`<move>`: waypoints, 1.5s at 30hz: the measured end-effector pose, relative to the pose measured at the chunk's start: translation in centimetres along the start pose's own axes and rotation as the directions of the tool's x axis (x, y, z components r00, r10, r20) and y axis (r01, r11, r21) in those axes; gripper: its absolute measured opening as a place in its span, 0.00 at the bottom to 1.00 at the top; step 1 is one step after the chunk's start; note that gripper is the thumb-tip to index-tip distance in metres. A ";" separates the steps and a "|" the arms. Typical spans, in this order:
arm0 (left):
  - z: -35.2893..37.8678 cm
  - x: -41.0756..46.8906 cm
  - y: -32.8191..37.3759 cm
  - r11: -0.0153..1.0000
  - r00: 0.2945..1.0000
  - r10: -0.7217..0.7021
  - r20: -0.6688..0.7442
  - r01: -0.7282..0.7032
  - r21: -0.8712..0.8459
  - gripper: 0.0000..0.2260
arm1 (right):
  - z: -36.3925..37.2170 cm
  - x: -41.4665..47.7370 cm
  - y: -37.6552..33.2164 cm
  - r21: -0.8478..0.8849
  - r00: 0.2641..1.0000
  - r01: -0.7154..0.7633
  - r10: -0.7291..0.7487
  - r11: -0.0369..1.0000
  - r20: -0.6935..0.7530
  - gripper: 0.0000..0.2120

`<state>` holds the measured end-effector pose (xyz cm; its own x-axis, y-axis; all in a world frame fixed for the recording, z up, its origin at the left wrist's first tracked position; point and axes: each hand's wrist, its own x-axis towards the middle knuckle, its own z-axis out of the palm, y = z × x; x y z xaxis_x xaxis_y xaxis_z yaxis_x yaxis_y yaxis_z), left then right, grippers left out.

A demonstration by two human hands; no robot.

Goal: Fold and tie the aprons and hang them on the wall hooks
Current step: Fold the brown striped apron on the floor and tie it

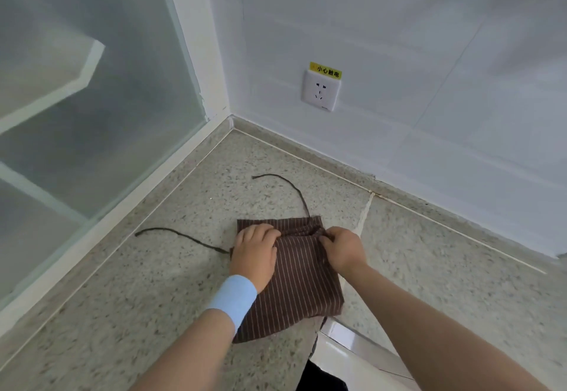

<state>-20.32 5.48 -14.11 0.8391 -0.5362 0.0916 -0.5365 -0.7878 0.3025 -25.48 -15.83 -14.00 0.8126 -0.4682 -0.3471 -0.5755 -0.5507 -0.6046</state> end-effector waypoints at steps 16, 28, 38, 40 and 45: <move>2.1 1.3 -2.6 0.687 0.685 -0.703 0.192 0.724 -0.066 0.21 | 2.8 6.3 -0.2 -0.104 0.991 -0.085 0.072 0.991 -0.117 0.07; 0.9 4.4 -4.5 0.719 0.770 -0.634 0.070 0.620 -0.314 0.09 | 2.0 7.7 -0.2 -0.110 0.994 -0.070 0.060 0.991 -0.088 0.08; 1.7 1.0 0.4 0.940 0.965 -0.253 -0.071 0.228 -0.254 0.09 | 2.1 6.1 -0.8 -0.362 0.979 0.033 -0.103 0.932 -0.175 0.25; 1.9 -1.1 -0.4 0.745 0.830 -0.555 -0.054 0.467 -0.476 0.11 | 2.7 3.5 -0.3 -0.402 0.914 0.247 -0.350 0.882 -0.205 0.23; 1.9 -6.0 -3.2 0.492 0.715 -0.674 0.184 0.621 -0.611 0.22 | 4.6 -2.1 3.4 -0.402 0.850 0.427 -0.511 0.810 -0.127 0.17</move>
<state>-23.84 10.64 -17.42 0.9454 0.0919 -0.3128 0.3118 -0.5352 0.7850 -28.69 -13.54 -18.59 0.9733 -0.2039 0.1052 -0.1557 -0.9237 -0.3502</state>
